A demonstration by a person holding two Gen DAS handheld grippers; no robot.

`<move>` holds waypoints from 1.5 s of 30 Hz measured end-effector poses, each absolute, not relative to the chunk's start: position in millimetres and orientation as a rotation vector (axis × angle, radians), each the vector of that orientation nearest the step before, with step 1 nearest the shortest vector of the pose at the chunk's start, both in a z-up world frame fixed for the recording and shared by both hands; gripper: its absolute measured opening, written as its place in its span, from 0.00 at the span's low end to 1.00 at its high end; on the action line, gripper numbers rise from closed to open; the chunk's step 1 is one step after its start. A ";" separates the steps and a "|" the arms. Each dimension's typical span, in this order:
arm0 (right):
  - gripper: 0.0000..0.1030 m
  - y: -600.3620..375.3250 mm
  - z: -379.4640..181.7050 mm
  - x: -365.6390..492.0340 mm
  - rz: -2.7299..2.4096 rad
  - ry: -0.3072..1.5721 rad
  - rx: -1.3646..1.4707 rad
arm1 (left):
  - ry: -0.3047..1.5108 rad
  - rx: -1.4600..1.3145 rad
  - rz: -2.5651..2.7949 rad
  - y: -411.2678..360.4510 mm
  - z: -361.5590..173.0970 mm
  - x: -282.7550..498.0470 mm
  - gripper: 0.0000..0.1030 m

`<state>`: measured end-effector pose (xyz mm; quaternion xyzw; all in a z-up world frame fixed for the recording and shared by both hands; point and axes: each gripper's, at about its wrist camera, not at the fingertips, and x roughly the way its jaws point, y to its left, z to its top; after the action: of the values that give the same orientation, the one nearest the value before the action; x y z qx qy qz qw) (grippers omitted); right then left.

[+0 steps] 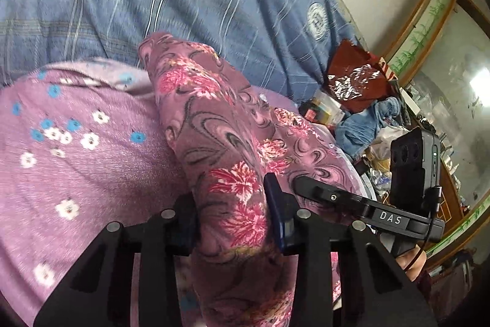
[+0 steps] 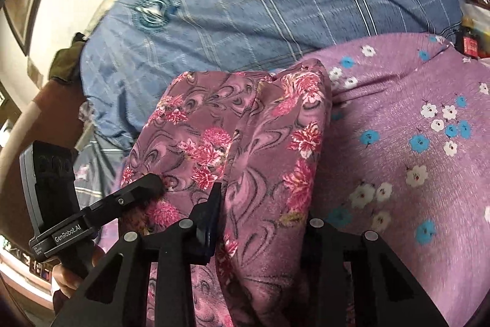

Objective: Fold small clothes

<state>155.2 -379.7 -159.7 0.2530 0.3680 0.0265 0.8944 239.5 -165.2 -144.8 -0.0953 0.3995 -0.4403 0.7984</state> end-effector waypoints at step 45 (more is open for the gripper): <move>0.64 -202.7 -39.6 -33.7 -0.247 0.517 -0.081 | 0.458 0.157 -0.312 -65.3 -65.0 20.9 0.84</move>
<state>-33.7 -202.7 -39.6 -0.0400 0.2548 -0.1218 0.9585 20.9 -65.3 -65.0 0.0776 0.2256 -0.1539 0.9588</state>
